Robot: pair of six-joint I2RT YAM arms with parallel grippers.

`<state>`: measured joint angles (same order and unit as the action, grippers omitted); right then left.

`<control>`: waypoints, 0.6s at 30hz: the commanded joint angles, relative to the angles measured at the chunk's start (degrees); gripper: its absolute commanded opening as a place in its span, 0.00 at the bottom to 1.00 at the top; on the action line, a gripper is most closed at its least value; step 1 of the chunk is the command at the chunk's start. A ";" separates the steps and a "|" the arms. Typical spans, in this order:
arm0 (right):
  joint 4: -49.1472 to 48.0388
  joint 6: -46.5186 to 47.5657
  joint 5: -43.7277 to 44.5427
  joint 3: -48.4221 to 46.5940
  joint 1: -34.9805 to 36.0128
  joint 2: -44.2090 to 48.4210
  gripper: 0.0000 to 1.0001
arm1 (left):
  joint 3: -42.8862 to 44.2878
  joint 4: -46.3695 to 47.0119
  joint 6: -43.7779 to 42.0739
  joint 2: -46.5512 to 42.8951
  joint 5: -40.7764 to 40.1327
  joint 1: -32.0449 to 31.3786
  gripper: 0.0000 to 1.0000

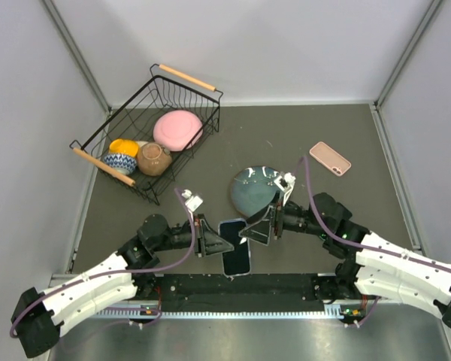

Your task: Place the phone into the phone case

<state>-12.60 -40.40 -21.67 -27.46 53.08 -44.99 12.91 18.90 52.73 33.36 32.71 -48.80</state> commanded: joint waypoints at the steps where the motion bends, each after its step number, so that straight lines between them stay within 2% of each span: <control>1: -2.87 1.38 -3.55 -4.09 -0.61 -1.93 0.83 | -0.42 6.59 -0.79 -1.37 2.89 -0.16 0.00; 4: -3.39 1.55 -4.52 -4.62 -0.52 -2.47 0.82 | -1.39 8.61 -0.17 -1.20 3.32 -0.16 0.00; 8: -3.40 2.34 -5.31 -5.32 -0.43 -3.17 0.65 | -1.66 8.88 0.00 -0.67 3.33 -0.16 0.00; 11: -5.50 2.61 -6.10 -4.88 -0.52 -3.61 0.59 | -1.57 8.79 -0.26 -0.23 3.24 -0.16 0.00; 16: -6.47 2.87 -7.77 -5.58 -0.52 -6.42 0.57 | -1.66 9.14 -0.43 0.38 2.27 -0.07 0.00; 18: -6.91 2.61 -8.38 -5.50 -0.61 -6.95 0.51 | -1.57 8.79 -0.61 0.39 2.10 -0.07 0.00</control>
<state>-14.87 -38.48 -26.79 -30.00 52.73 -50.92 10.74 21.45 52.49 33.80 35.16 -48.82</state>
